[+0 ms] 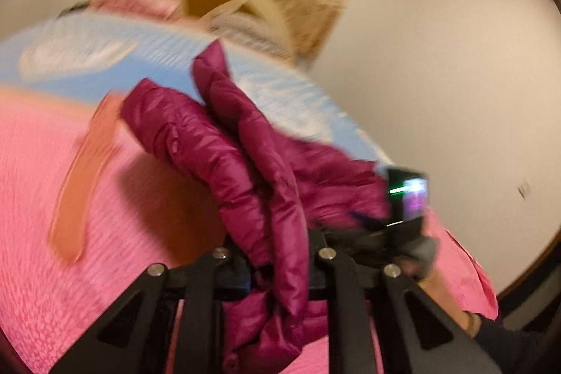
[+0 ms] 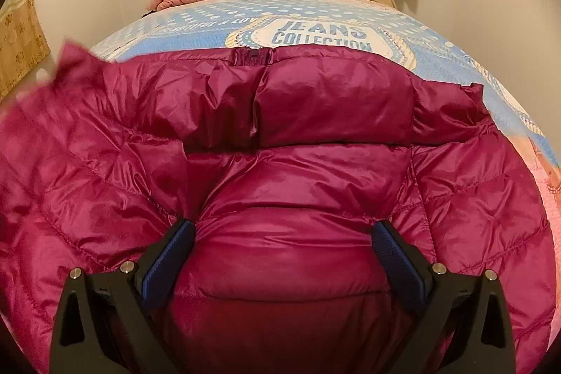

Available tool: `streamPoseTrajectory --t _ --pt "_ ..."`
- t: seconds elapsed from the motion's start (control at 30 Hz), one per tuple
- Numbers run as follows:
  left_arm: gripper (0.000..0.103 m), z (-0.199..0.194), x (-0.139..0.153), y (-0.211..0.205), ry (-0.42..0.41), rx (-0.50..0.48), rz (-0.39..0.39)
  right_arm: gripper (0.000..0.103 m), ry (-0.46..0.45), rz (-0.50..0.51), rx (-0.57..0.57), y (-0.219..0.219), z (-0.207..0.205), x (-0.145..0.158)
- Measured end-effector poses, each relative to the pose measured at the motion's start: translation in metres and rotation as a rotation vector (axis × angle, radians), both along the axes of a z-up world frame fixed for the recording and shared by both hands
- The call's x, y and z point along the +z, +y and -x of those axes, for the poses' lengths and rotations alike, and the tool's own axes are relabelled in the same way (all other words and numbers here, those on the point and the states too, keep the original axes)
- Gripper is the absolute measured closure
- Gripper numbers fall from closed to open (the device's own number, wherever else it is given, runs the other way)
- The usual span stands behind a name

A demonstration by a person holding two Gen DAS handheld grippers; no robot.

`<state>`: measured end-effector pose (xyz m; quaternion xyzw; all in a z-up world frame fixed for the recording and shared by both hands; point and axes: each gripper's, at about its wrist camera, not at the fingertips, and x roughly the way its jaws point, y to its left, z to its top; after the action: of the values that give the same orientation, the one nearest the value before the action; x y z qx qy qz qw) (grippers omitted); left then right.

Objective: Fold large clothes
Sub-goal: 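Grasp the magenta coat with the left gripper and lift it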

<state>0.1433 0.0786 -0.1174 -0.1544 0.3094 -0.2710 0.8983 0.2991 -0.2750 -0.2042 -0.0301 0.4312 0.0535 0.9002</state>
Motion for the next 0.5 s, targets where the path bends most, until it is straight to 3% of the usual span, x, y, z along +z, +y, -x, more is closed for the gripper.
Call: streamPoseTrajectory --t 0.13,0.3,0.5 --pt "0.086 0.007 0.033 -0.050 -0.063 -0.111 -0.030 0.002 0.011 -0.003 0.008 -0.001 -0.001 0.001" --pt "0.086 0.012 0.055 -0.100 -0.122 -0.190 -0.097 0.002 0.019 -0.095 0.025 -0.024 0.009 0.015" --pt "0.086 0.018 0.056 -0.150 -0.169 -0.263 -0.180 0.002 -0.068 -0.176 -0.016 -0.082 0.049 0.053"
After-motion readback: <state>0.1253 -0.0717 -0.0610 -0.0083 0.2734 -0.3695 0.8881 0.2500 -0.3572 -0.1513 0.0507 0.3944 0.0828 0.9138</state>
